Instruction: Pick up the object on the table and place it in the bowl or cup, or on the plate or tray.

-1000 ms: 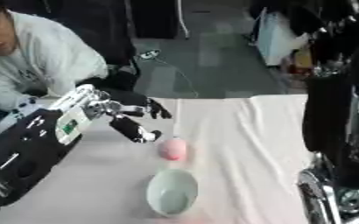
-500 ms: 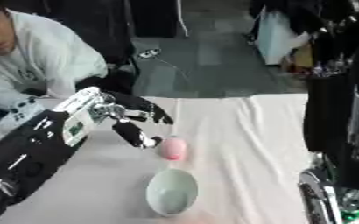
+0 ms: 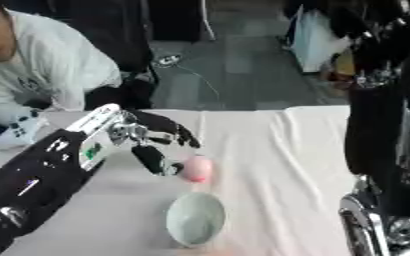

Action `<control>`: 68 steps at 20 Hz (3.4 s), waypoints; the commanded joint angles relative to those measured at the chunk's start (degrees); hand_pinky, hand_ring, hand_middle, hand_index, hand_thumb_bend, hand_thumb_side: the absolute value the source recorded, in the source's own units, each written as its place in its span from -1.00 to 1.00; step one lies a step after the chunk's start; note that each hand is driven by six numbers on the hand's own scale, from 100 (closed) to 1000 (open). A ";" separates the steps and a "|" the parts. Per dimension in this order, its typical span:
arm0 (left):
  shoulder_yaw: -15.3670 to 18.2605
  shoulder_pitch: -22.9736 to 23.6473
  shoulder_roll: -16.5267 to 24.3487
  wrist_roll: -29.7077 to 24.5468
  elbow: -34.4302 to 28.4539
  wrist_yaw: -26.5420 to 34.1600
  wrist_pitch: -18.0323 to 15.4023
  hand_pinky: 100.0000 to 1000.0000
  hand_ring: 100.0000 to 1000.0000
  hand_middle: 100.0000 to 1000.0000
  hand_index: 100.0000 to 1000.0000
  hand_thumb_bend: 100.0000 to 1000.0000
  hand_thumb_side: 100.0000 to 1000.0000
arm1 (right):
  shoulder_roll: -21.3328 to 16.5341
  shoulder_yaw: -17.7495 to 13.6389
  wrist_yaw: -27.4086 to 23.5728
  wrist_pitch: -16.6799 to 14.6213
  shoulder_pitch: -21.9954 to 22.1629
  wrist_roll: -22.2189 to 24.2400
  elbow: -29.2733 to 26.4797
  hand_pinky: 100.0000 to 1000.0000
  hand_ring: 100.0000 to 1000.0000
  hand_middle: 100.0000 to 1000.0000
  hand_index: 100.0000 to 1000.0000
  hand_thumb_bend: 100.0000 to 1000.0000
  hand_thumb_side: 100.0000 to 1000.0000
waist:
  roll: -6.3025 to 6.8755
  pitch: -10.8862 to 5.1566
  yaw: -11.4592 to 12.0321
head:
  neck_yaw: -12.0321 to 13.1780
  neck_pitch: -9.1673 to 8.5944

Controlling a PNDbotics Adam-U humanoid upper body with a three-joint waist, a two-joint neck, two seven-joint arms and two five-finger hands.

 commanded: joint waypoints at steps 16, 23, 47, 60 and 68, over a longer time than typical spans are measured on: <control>5.47 -3.48 -4.25 12.40 9.04 -22.55 -10.34 1.00 0.83 0.80 1.00 1.00 0.73 | 1.68 0.60 -1.10 -0.32 -0.95 0.67 -0.99 0.70 0.84 0.82 0.72 -1.00 0.12 | 0.14 -0.01 -1.49 | 2.40 -1.09; 9.27 -3.92 -5.66 17.66 15.30 -32.50 -10.81 1.00 0.86 0.82 1.00 1.00 0.61 | 2.57 1.05 -1.60 -0.60 -0.85 1.12 -0.99 0.70 0.84 0.82 0.72 -1.00 0.12 | 0.54 0.50 -2.67 | 4.01 -1.38; 12.04 -3.71 -7.82 21.15 20.23 -37.09 -11.26 0.80 0.73 0.82 1.00 0.89 -0.24 | 4.23 2.01 -2.83 -1.39 -1.35 2.21 -0.99 0.70 0.83 0.82 0.72 -1.00 0.11 | 1.58 2.04 -5.47 | 8.42 -1.98; 12.11 -2.78 -8.41 30.42 21.20 -32.70 -8.64 -1.00 -1.00 -0.67 -0.27 -1.00 0.16 | 4.28 2.05 -3.01 -1.33 -1.42 2.23 -0.99 0.69 0.82 0.81 0.72 -1.00 0.12 | 1.55 2.11 -5.62 | 8.60 -1.96; 11.12 -1.85 -6.96 36.82 18.83 -32.60 -8.88 -1.00 -1.00 -1.00 -0.56 -1.00 0.02 | 3.89 1.91 -2.94 -1.20 -1.34 2.12 -0.99 0.69 0.82 0.81 0.72 -1.00 0.13 | 1.53 1.90 -5.13 | 8.60 -1.74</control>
